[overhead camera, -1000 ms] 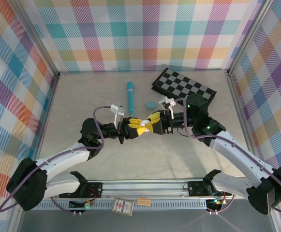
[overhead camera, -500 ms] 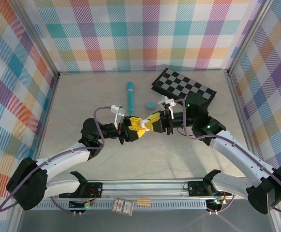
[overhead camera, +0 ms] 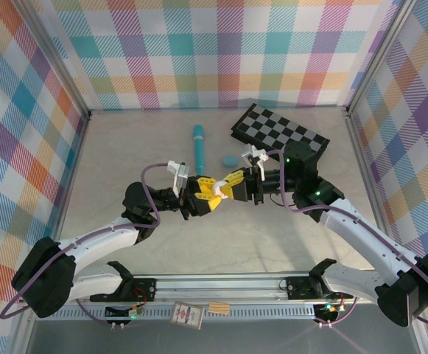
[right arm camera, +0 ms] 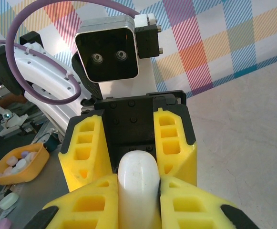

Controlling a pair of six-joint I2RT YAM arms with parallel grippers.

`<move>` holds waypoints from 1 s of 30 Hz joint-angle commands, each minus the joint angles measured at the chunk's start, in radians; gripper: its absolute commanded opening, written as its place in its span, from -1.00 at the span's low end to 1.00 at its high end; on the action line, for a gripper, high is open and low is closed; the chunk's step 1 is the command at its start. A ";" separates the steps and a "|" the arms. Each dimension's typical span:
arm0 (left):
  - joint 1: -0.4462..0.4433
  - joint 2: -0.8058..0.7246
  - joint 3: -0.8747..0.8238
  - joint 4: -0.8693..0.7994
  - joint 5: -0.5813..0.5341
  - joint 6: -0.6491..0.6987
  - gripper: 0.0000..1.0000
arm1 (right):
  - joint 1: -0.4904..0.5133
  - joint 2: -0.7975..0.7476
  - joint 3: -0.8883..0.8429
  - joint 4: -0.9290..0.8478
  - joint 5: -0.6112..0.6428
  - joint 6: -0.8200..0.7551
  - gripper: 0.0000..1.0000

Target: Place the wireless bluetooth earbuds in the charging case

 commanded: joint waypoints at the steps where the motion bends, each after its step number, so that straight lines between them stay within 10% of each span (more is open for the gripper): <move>1: -0.013 0.013 -0.009 0.059 0.011 0.001 -0.15 | 0.016 0.001 0.039 0.041 -0.016 -0.004 -0.79; 10: -0.013 0.015 -0.013 0.041 0.016 0.030 -0.51 | 0.032 0.000 0.040 0.027 -0.001 0.002 -0.79; 18: -0.013 -0.048 -0.027 -0.108 -0.015 0.160 0.26 | 0.032 -0.028 0.042 -0.012 0.030 -0.003 -0.79; 30: -0.013 -0.061 0.008 -0.157 -0.013 0.153 0.20 | 0.037 -0.011 0.037 0.002 0.011 -0.004 -0.79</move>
